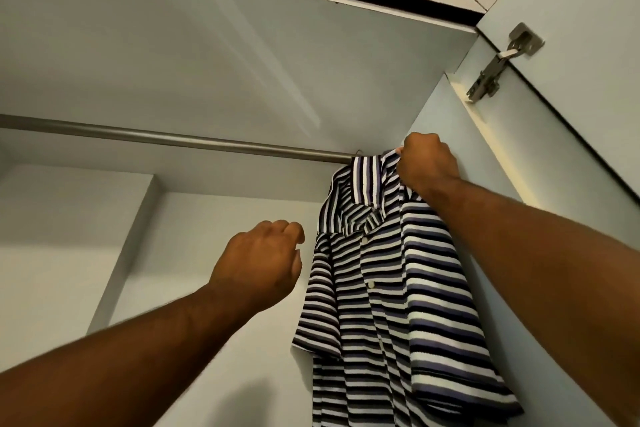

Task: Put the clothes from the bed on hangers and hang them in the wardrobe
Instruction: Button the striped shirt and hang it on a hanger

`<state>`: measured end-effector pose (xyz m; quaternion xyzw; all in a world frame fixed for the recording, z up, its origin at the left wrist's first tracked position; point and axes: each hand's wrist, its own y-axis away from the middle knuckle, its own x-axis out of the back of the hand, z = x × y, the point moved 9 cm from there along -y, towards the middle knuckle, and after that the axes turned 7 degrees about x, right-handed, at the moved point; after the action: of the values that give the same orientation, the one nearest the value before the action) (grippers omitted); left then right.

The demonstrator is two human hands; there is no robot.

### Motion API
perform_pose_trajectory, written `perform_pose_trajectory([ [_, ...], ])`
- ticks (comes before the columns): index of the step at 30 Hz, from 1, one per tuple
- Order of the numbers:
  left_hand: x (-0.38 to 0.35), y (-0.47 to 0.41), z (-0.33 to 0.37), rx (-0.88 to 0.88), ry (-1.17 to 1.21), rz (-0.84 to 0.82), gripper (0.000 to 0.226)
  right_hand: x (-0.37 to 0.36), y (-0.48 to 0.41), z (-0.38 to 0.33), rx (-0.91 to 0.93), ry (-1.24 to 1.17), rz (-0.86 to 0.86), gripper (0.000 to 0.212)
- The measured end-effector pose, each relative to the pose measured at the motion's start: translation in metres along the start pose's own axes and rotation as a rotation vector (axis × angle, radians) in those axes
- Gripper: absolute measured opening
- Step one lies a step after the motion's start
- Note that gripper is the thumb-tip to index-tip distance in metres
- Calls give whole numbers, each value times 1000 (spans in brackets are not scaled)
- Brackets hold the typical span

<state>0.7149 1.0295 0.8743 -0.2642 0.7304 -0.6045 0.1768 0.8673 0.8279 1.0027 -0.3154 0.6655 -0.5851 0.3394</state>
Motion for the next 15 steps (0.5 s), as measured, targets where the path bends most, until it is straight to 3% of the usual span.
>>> perform_pose_trajectory([
  [15,8,10,8,-48,116,0,33,40,12,12,-118,17,-58,43],
])
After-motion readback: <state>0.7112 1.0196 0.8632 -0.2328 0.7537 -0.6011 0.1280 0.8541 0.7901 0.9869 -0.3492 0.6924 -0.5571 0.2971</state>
